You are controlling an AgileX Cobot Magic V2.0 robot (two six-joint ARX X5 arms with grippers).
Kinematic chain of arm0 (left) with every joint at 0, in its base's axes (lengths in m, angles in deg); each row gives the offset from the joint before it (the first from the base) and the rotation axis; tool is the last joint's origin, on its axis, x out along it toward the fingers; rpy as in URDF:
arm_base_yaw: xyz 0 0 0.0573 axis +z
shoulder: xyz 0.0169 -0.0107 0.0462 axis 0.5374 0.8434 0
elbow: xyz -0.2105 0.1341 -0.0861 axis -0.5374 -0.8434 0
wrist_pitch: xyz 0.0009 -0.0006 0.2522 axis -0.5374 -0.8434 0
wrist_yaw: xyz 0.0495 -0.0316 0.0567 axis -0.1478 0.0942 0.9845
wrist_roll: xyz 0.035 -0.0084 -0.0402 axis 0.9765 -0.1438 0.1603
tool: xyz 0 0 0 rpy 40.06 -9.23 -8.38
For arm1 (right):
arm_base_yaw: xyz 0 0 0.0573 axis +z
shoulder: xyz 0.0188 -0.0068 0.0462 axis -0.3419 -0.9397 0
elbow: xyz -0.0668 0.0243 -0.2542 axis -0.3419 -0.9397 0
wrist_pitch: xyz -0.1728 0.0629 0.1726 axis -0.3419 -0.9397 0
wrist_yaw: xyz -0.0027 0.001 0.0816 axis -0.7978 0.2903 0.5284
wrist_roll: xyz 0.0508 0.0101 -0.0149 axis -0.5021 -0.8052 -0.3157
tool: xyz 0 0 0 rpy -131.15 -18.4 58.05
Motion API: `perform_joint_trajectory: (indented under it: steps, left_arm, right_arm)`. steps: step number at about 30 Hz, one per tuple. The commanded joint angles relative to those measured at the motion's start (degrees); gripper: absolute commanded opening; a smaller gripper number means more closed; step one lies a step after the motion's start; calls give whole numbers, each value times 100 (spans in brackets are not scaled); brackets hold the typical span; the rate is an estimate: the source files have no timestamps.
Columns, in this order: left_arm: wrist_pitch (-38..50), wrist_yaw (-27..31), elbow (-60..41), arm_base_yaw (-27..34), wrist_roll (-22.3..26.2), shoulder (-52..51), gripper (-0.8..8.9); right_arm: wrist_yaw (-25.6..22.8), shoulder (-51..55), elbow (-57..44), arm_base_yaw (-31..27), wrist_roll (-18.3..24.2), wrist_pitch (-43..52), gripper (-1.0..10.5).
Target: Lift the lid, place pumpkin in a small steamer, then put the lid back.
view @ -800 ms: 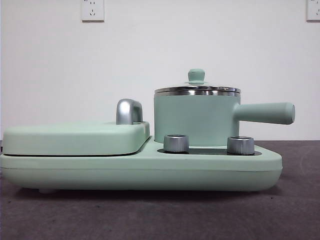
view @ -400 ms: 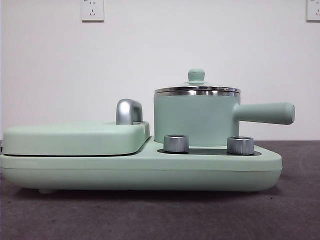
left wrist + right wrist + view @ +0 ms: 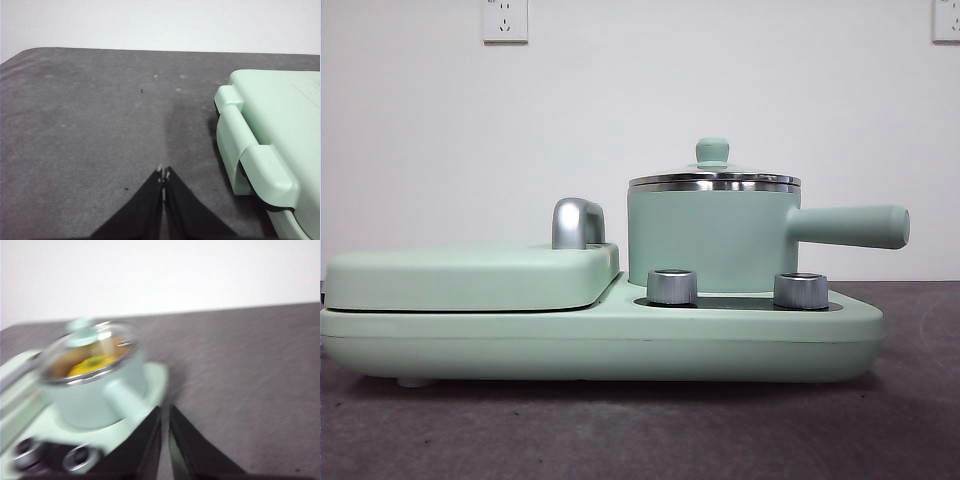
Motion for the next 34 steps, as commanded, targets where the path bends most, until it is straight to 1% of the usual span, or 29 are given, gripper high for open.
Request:
perform_joint_trajectory:
  steps: [1, 3, 5, 6, 8, 10, 11, 15, 20, 34]
  left_arm:
    - [-26, 22, -111, 0, -28, -9, 7]
    - [-28, 22, -111, 0, -28, -11, 7]
    - [-28, 22, -109, 0, -28, -7, 7]
    - [-31, 22, -109, 0, -28, -7, 7]
    - [-26, 22, -107, 0, -28, -9, 6]
    - [-26, 22, -107, 0, -28, -9, 7]
    - [-26, 22, -107, 0, -28, -9, 7]
    - [-28, 22, -107, 0, -28, -9, 7]
    - [-26, 22, -107, 0, -28, -9, 7]
    - [-26, 22, -107, 0, -28, -9, 7]
  right_arm:
    - [-57, 162, -710, -184, 87, 721, 23]
    - [-160, 149, -1038, -267, 90, 997, 24]
    - [-393, 131, -1292, -293, 122, 1119, 23]
    - [-595, 153, -1410, -291, 190, 1130, 24]
    - [-846, 164, -1572, -293, 286, 1161, 24]
    - [-1045, 164, -1757, -299, 372, 1279, 24]
    - [-1069, 164, -1746, -326, 479, 1257, 24]
    - [-1040, 164, -1746, -557, 951, 1292, 24]
    - [-815, 164, -1746, -901, 1180, 1274, 23]
    - [-824, 164, -1746, -951, 1220, 1373, 24]
